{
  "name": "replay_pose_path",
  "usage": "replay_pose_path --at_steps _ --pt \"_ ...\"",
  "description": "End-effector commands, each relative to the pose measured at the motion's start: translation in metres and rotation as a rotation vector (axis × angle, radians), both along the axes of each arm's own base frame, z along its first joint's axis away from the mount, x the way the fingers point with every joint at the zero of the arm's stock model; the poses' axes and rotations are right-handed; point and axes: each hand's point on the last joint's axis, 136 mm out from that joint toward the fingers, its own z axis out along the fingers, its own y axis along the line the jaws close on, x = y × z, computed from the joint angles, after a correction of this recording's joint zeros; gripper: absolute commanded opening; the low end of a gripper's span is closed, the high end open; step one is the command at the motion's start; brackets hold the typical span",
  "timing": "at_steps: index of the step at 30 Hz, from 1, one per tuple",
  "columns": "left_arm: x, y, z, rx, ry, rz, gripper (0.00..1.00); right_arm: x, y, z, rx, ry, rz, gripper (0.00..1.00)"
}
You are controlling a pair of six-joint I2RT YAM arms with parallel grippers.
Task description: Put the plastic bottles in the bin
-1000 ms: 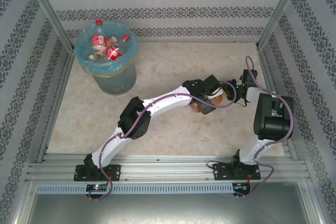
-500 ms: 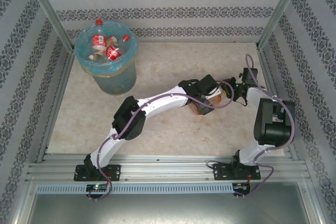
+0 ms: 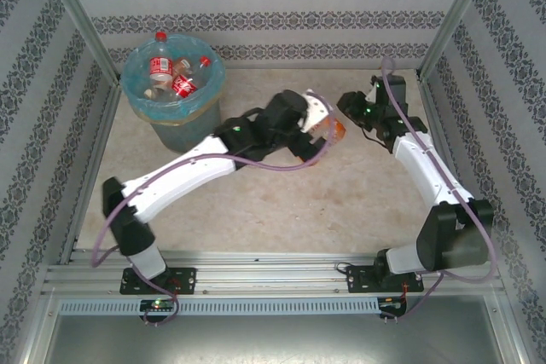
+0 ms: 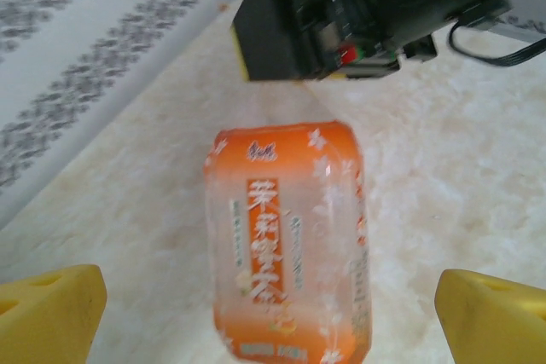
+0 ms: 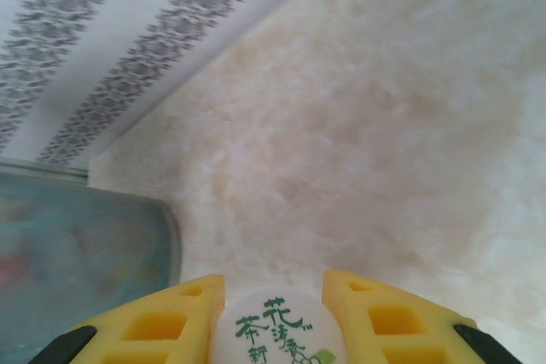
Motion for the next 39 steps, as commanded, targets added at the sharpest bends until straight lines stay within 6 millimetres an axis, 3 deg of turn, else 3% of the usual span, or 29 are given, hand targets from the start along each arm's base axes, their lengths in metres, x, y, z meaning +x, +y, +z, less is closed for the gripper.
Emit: replay_pose_path --at_steps 1,6,13,22,28,32,34,39 --pt "0.008 0.057 0.009 -0.015 -0.011 0.163 1.00 0.001 0.021 0.061 -0.047 -0.147 0.015 0.00" --pt "0.004 0.139 0.022 -0.099 0.006 0.335 1.00 -0.001 0.077 0.141 -0.053 -0.357 0.092 0.00" --pt "-0.010 0.206 0.052 -0.153 -0.052 0.463 1.00 -0.005 0.151 0.227 -0.060 -0.621 0.170 0.00" --pt "-0.040 0.272 0.088 -0.146 -0.206 0.635 1.00 0.018 0.235 0.273 0.002 -0.807 0.233 0.00" --pt "-0.054 0.296 0.103 -0.144 -0.275 0.701 1.00 0.036 0.287 0.288 0.069 -0.902 0.294 0.00" --pt "-0.058 0.304 0.107 -0.127 -0.299 0.719 1.00 0.056 0.315 0.281 0.100 -0.943 0.295 0.00" --pt "-0.059 0.308 0.109 -0.114 -0.313 0.730 1.00 0.071 0.322 0.267 0.127 -0.923 0.271 0.00" --pt "-0.059 0.311 0.112 -0.097 -0.330 0.739 1.00 0.104 0.339 0.202 0.228 -0.737 0.295 0.00"
